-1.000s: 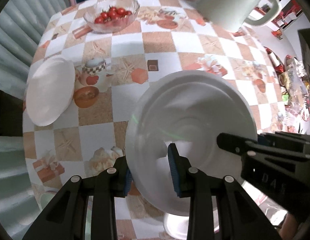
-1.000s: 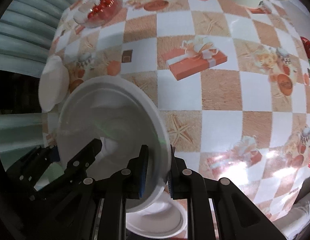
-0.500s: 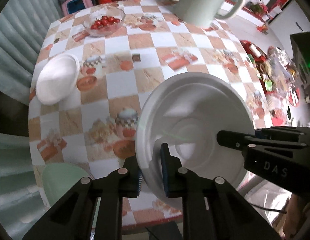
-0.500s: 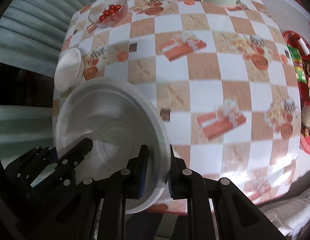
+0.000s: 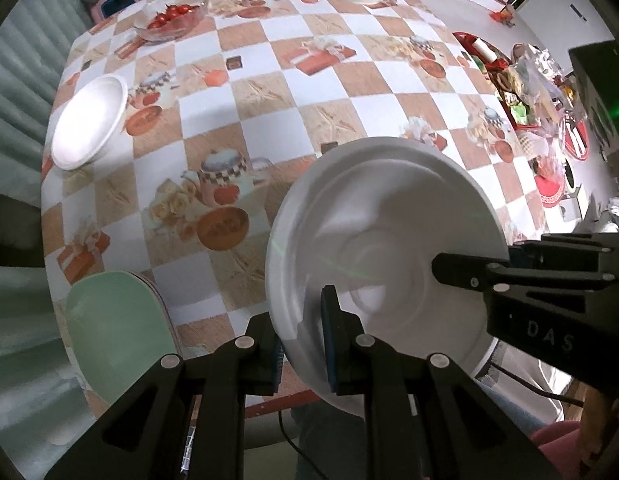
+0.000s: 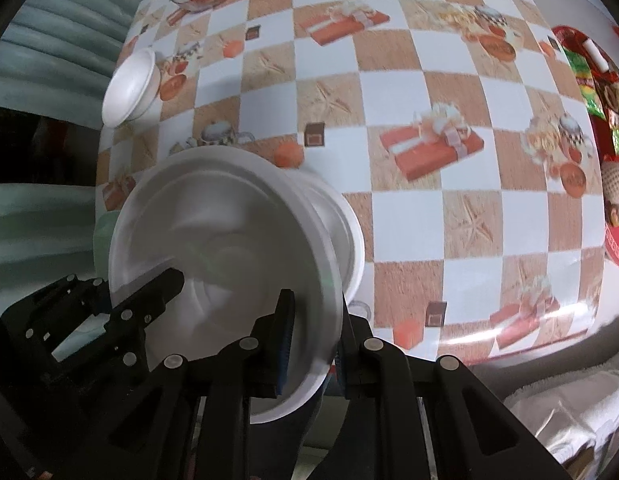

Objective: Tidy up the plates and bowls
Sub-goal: 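Carry the second white plate with both grippers and lower it onto the first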

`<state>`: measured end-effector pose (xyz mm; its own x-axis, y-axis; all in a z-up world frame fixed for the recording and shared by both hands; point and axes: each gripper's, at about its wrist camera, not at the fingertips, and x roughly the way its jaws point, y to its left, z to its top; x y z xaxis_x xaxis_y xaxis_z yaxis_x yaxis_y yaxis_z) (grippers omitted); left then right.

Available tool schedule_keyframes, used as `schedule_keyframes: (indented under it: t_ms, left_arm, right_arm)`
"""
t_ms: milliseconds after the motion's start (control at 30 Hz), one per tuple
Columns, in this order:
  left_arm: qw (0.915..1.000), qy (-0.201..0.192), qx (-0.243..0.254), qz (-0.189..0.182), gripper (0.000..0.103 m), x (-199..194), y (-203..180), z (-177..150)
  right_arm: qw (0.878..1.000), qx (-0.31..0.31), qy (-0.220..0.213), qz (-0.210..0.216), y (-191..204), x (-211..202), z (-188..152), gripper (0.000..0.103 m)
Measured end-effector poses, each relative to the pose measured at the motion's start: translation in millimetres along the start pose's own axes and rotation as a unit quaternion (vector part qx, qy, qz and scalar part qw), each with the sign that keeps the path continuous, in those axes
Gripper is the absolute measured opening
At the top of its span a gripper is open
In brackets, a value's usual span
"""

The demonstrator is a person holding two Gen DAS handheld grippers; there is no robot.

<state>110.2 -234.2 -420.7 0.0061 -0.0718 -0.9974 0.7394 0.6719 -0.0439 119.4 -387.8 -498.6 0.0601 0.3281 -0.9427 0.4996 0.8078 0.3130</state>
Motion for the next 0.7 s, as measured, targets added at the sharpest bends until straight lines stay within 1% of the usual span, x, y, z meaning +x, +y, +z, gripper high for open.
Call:
schedule_keyframes:
  t_ms: [333, 700]
  left_arm:
    - [0.9997, 0.025, -0.003, -0.005, 0.018, 19, 2, 1]
    - [0.9992, 0.040, 0.009, 0.004, 0.018, 40, -3, 3]
  right_arm:
    - [1.000, 0.014, 0.010, -0.001, -7, 17, -1, 0.019]
    - [0.999, 0.022, 0.027, -0.012, -13, 35, 3, 0.020]
